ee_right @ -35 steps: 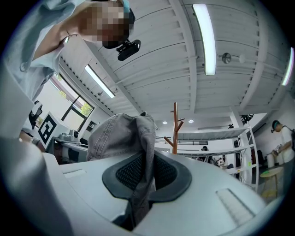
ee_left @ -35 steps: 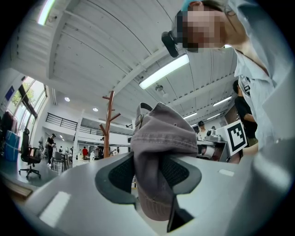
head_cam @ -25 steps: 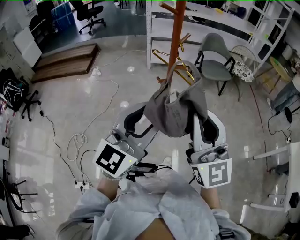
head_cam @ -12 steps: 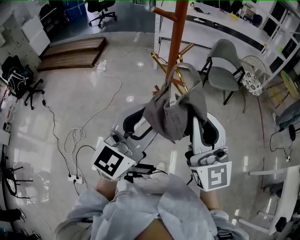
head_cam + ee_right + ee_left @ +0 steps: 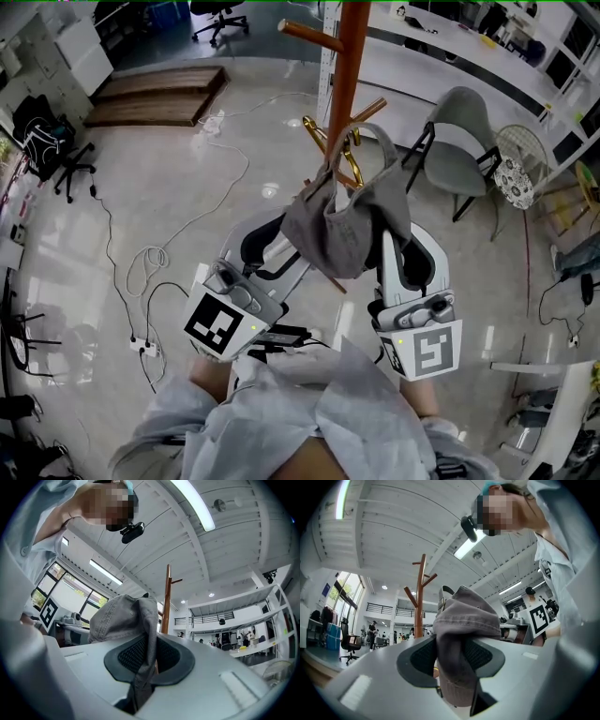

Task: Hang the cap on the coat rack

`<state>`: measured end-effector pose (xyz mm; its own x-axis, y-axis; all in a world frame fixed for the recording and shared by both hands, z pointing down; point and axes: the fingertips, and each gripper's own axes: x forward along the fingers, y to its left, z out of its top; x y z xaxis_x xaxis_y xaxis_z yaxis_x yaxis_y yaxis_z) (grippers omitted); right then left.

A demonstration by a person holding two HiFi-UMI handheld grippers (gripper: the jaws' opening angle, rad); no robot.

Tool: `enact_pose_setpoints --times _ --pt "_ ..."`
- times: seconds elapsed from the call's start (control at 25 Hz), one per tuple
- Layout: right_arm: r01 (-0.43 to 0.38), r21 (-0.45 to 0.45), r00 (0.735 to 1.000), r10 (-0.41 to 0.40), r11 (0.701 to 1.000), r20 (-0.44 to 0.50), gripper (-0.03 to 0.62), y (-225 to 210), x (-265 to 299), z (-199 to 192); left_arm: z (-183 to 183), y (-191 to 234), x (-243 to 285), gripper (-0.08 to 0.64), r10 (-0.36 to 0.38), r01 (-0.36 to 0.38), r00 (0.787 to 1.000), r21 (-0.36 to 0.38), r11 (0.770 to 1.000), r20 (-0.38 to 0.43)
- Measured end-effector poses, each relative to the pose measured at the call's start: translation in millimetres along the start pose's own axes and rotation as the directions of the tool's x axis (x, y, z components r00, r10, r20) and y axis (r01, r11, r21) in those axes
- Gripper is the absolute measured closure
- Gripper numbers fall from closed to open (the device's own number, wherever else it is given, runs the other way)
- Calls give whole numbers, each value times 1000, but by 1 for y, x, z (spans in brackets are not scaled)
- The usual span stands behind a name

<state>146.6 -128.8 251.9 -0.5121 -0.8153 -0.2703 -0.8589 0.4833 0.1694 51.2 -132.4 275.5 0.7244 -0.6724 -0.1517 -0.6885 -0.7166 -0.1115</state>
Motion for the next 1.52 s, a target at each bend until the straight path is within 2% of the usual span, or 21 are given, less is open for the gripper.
enact_pose_setpoints --times 0.36,1.04,1.52 --pt "-16 14 1000 16 1000 5 554 -2 9 -2 1 7 3 388 31 -31 1000 2 1000 -2" --pt "3 -2 1000 -3 1000 12 554 1 16 -1 1 17 4 388 17 -17 1000 -2 1000 8" --pt "-4 -22 1000 4 1000 9 554 16 43 -3 2 48 -5 388 36 -35 999 -4 999 31"
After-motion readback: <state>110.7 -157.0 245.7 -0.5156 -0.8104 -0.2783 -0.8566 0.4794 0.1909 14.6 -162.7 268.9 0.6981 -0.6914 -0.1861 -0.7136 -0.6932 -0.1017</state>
